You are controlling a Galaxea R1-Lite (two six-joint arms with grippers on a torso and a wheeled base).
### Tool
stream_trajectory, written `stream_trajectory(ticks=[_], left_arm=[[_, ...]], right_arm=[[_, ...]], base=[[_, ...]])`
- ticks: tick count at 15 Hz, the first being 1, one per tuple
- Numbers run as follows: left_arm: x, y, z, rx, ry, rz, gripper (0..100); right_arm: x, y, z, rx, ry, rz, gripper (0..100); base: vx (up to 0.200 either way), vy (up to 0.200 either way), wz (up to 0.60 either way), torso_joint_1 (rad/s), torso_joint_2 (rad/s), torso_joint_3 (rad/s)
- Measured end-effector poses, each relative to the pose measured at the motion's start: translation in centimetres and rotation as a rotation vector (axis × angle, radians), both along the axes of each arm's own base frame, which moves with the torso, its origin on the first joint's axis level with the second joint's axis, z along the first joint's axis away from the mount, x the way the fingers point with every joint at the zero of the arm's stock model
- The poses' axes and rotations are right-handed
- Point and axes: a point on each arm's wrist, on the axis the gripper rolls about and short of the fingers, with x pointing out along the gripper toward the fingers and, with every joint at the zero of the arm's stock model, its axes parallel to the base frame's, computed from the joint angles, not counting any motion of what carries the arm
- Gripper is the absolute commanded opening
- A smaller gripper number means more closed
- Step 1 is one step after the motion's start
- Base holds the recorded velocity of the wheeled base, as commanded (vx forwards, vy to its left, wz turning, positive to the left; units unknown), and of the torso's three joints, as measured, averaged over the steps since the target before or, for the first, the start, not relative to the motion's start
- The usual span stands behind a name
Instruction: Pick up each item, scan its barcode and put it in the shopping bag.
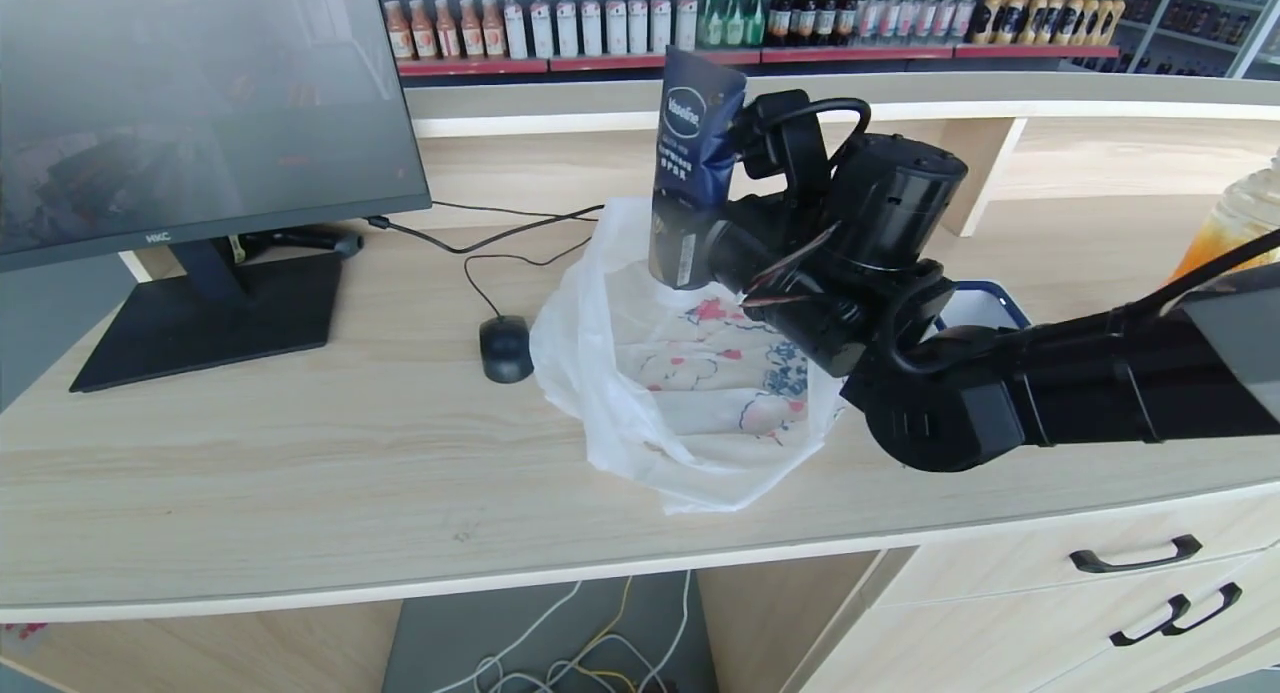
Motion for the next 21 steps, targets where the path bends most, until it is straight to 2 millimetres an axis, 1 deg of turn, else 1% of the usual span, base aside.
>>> stream_trajectory(ticks=[5,8,15,21], left_arm=[[0.0,0.0,0.0,0.0,0.0,0.0,100],[0.0,0.0,0.0,0.0,0.0,0.0,100],[0.0,0.0,0.0,0.0,0.0,0.0,100],[0.0,0.0,0.0,0.0,0.0,0.0,100]], right_arm=[[1.3,0.2,-2.0,-0.024,0.031,-0.016,0],[1.7,0.4,-2.9,-0.035,0.048,-0.016,0],[2.5,0.5,-4.3,-0.053,0.075,-0.026,0],[2.7,0.6,-5.0,-0.062,0.087,-0.026,0]], base=[[0.0,0.0,0.0,0.0,0.0,0.0],[0.0,0.0,0.0,0.0,0.0,0.0],[0.0,0.0,0.0,0.0,0.0,0.0],[0.0,0.0,0.0,0.0,0.0,0.0]])
